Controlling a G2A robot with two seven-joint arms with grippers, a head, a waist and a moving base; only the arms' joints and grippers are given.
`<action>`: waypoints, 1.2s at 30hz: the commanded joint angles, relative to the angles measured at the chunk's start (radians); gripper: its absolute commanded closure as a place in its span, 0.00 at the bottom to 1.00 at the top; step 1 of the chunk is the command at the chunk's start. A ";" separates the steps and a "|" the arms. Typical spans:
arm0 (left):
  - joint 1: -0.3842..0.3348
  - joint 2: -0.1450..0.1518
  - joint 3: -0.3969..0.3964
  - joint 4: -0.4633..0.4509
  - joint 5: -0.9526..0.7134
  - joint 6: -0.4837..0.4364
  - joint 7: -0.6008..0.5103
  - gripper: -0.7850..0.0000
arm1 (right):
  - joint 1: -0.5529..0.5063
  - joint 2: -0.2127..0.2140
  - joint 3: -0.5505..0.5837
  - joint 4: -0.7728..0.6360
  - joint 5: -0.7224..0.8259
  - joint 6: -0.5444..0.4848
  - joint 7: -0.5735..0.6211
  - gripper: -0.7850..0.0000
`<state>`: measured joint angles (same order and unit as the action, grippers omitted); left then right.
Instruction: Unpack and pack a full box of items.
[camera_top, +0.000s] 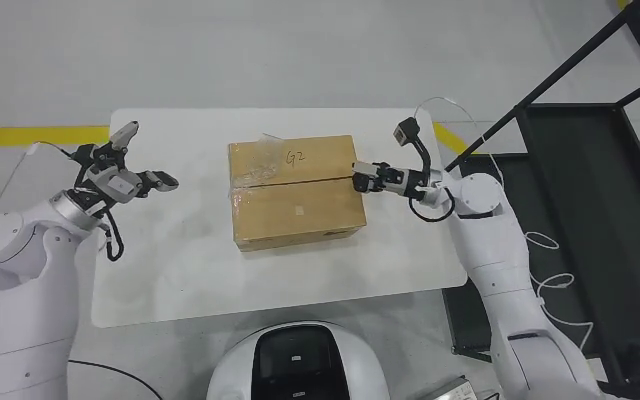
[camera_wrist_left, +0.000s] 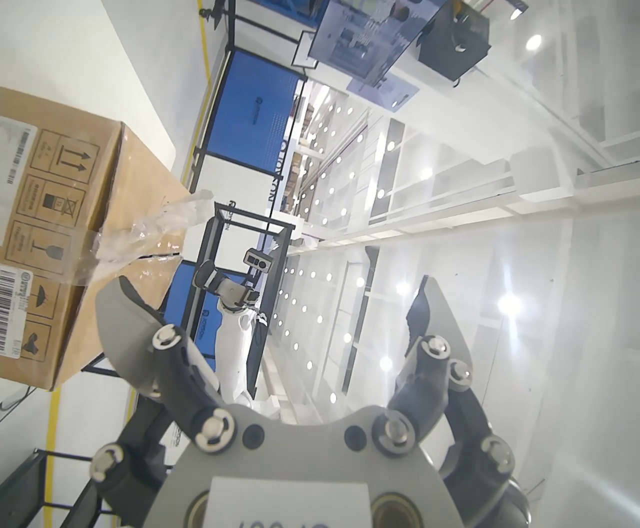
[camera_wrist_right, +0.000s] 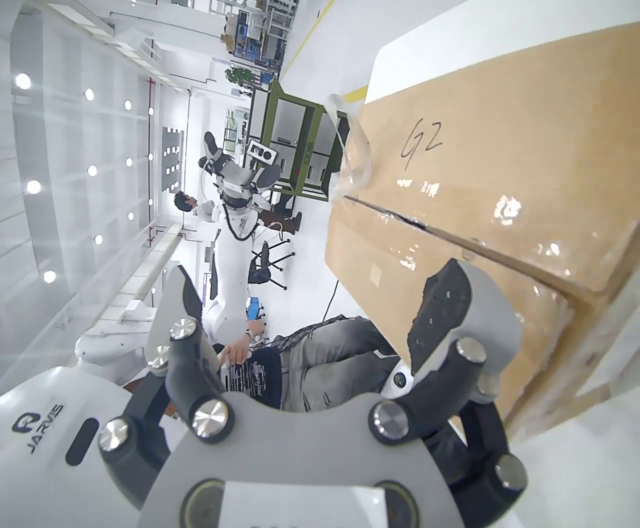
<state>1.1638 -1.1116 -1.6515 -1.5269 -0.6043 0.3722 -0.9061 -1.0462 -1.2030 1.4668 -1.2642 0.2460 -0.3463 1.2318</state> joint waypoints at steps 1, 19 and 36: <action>-0.033 -0.002 0.045 0.020 0.016 0.015 0.008 0.00 | -0.030 0.010 0.035 -0.010 0.018 -0.014 0.029 0.00; -0.138 -0.013 0.171 0.119 0.022 0.037 0.017 0.00 | -0.131 0.045 0.122 -0.040 0.092 -0.052 0.111 0.00; -0.230 -0.063 0.367 0.196 0.133 -0.411 0.274 0.00 | -0.131 0.045 0.122 -0.040 0.092 -0.052 0.111 0.00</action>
<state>0.9523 -1.1695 -1.3160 -1.3557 -0.5179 0.0371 -0.6400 -1.1771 -1.1583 1.5887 -1.3044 0.3383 -0.3979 1.3431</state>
